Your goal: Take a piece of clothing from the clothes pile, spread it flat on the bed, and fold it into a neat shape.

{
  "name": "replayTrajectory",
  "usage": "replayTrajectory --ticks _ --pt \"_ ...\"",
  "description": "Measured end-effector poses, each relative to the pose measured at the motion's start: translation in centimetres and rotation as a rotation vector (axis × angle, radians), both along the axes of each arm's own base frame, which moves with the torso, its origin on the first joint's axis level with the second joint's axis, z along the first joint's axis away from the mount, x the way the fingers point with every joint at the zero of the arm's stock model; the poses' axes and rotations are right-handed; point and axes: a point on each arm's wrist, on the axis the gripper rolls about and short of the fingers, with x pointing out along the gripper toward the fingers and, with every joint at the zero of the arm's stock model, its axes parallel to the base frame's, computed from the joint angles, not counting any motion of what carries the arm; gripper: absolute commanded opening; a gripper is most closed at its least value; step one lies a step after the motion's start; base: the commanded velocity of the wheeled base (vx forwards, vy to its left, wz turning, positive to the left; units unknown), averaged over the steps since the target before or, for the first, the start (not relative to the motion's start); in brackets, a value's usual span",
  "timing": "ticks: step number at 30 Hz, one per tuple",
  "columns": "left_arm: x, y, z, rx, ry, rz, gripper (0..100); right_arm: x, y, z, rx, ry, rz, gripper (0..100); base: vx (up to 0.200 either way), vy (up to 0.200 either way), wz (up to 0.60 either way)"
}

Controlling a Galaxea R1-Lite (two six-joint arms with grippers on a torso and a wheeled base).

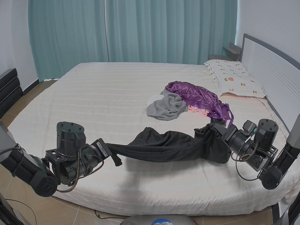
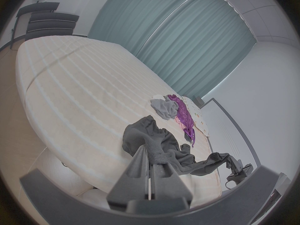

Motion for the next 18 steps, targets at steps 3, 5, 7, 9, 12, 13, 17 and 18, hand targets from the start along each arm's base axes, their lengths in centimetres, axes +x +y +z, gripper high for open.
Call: replayTrajectory --ticks 3,5,7,9,12,13,17,18 --pt "-0.04 0.0 0.05 -0.001 -0.002 -0.001 0 0.06 -0.05 0.02 0.001 -0.001 -0.002 0 0.0 0.2 0.0" --pt "-0.05 0.0 0.08 -0.002 -0.002 -0.002 0 0.15 -0.09 0.04 0.002 -0.003 -0.004 0 0.0 0.2 0.0" --pt "-0.08 0.01 0.06 -0.001 -0.001 -0.002 0 0.19 -0.13 -0.03 0.007 0.002 -0.006 0 0.0 0.2 0.0" --pt "-0.11 0.0 0.08 -0.002 -0.002 -0.003 0 0.22 -0.15 -0.05 0.013 0.005 -0.008 0 0.0 0.2 0.0" --pt "-0.15 -0.03 0.08 -0.002 -0.002 -0.005 0 0.24 -0.15 -0.09 0.016 0.007 -0.009 0 0.0 0.2 0.0" --pt "-0.16 -0.04 0.07 -0.002 -0.001 -0.005 0 0.25 -0.15 -0.08 0.017 0.007 -0.009 0 0.0 0.2 0.0" --pt "-0.17 -0.03 0.06 -0.001 0.0 -0.005 0 0.28 -0.14 -0.13 0.018 0.009 -0.009 0 0.0 0.2 0.0" --pt "-0.16 -0.04 0.07 -0.001 -0.001 -0.005 0 0.28 -0.14 -0.13 0.018 0.009 -0.008 0 0.0 0.2 0.0"
